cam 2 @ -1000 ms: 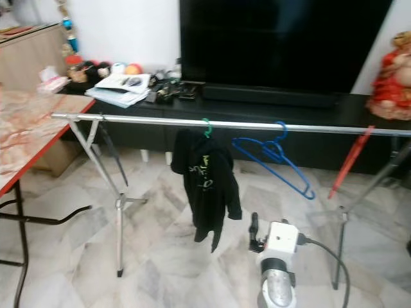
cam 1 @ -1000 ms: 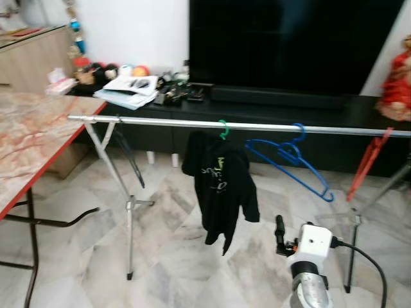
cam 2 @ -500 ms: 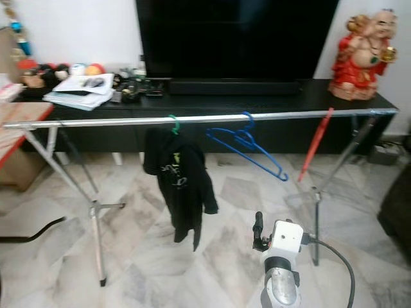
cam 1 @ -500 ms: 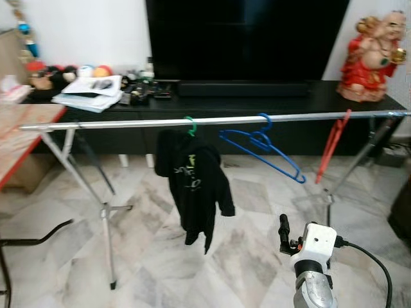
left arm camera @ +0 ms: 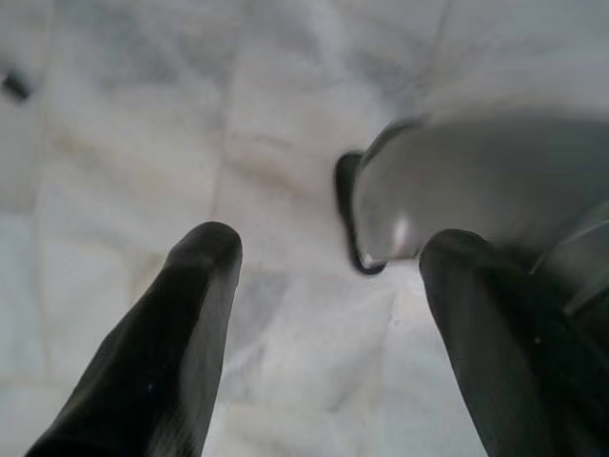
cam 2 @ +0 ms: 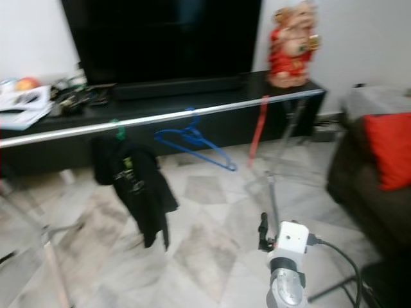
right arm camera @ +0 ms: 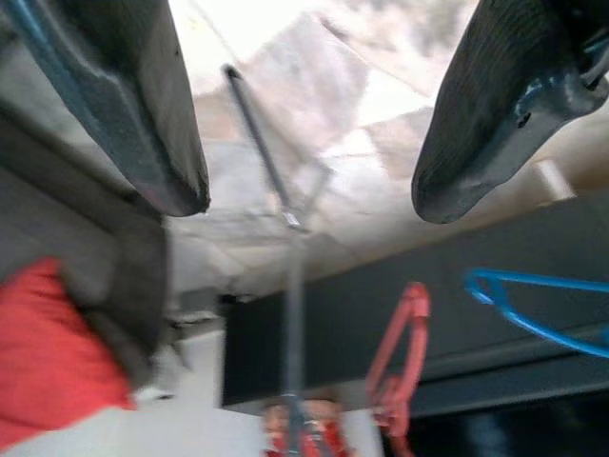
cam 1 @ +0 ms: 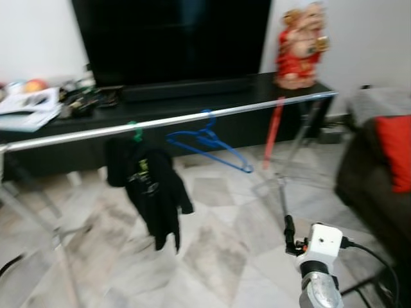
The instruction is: Hang hanger
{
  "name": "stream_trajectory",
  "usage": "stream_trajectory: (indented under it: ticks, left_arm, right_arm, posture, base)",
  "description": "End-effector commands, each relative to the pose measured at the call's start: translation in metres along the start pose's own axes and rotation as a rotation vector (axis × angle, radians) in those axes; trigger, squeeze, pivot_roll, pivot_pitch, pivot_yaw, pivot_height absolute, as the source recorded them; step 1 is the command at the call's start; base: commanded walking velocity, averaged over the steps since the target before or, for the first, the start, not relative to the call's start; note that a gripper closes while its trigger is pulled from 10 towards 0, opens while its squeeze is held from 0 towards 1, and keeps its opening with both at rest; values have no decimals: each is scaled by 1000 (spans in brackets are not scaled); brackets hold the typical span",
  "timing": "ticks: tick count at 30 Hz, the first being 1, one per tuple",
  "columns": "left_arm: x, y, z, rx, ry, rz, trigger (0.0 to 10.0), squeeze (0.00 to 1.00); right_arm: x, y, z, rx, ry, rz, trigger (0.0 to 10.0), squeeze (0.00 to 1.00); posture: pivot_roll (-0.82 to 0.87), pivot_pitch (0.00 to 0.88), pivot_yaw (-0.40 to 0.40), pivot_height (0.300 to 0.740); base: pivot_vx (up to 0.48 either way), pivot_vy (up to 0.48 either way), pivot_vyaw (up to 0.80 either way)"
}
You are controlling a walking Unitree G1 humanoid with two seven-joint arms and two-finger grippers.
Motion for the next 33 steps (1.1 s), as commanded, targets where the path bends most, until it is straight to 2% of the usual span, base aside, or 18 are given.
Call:
stream_trajectory:
  ticks: [1, 33]
  left_arm:
    - [-1, -3, -6, -5, 10, -7, 10000, 0]
    - [-2, 0, -6, -5, -1, 8, 10000, 0]
  right_arm:
    - [1, 0, 1, -3, 1, -2, 10000, 0]
    - [2, -2, 1, -2, 1, -15, 10000, 0]
  posture:
    - [60, 8, 2, 740]
    - [66, 14, 8, 740]
  base:
    - [0, 0, -800]
    - [0, 0, -800]
Point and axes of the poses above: a point about 5 cm out from each wrist's last joint towards the gripper, its own x axis pointing out of the wrist towards the gripper, its own z axis along the axis of the wrist's last joint, y = z × x, the point moved 6 cm from there along x, pointing out of the wrist towards the gripper, and after that the axes turned 2 degrees about -x, right-handed, at the moved point
